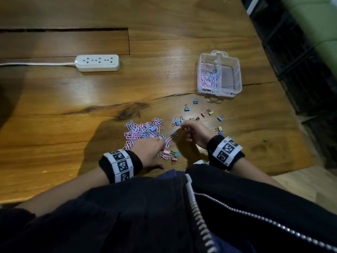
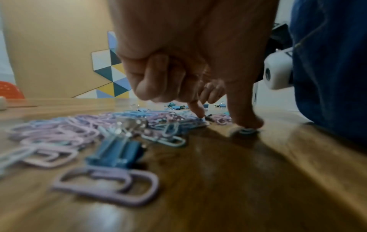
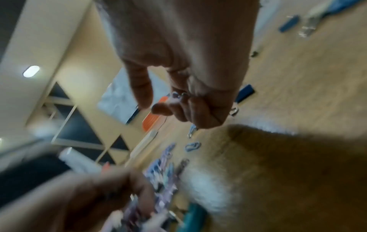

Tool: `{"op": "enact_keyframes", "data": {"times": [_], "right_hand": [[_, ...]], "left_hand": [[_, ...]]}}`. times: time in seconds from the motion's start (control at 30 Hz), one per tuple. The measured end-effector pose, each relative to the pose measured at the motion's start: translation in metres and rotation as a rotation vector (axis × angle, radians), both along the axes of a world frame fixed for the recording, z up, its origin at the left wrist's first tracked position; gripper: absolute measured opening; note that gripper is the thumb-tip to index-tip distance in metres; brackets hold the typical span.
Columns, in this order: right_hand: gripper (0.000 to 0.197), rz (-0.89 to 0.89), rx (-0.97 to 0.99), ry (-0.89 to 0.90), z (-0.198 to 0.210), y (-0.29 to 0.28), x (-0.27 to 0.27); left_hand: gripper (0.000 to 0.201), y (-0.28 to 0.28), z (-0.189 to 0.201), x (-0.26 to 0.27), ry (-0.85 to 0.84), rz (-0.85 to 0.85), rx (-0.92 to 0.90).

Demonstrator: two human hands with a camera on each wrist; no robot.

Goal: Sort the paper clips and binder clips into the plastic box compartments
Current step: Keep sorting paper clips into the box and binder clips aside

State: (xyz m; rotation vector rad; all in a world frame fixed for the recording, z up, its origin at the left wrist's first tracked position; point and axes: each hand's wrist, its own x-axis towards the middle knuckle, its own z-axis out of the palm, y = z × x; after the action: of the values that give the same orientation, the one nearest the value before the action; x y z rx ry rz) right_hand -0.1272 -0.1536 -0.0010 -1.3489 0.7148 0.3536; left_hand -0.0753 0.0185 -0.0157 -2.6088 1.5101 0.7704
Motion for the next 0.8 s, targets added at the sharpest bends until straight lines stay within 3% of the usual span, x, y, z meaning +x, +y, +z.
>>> {"op": "enact_keyframes", "data": {"times": [0.13, 0.23, 0.47, 0.57, 0.67, 0.8], "right_hand": [[0.024, 0.428, -0.5, -0.072, -0.012, 0.017, 0.0], [0.024, 0.566, -0.795, -0.102, -0.023, 0.021, -0.001], [0.02, 0.616, -0.861, -0.114, -0.025, 0.019, 0.0], [0.014, 0.586, -0.836, -0.108, -0.027, 0.019, 0.003], [0.021, 0.61, -0.847, -0.063, -0.026, 0.018, 0.008], [0.017, 0.582, -0.864, -0.06, -0.025, 0.022, 0.015]], "left_hand": [[0.043, -0.007, -0.001, 0.0, -0.027, -0.001, -0.016], [0.034, -0.008, -0.001, 0.001, -0.072, -0.047, -0.05], [0.036, -0.006, -0.007, 0.008, -0.091, -0.079, -0.038], [0.028, -0.002, -0.002, 0.013, -0.017, 0.025, -0.074], [0.023, 0.001, 0.009, 0.022, 0.367, 0.308, -0.213], [0.004, 0.005, 0.02, 0.036, 1.221, 0.771, -0.459]]}}
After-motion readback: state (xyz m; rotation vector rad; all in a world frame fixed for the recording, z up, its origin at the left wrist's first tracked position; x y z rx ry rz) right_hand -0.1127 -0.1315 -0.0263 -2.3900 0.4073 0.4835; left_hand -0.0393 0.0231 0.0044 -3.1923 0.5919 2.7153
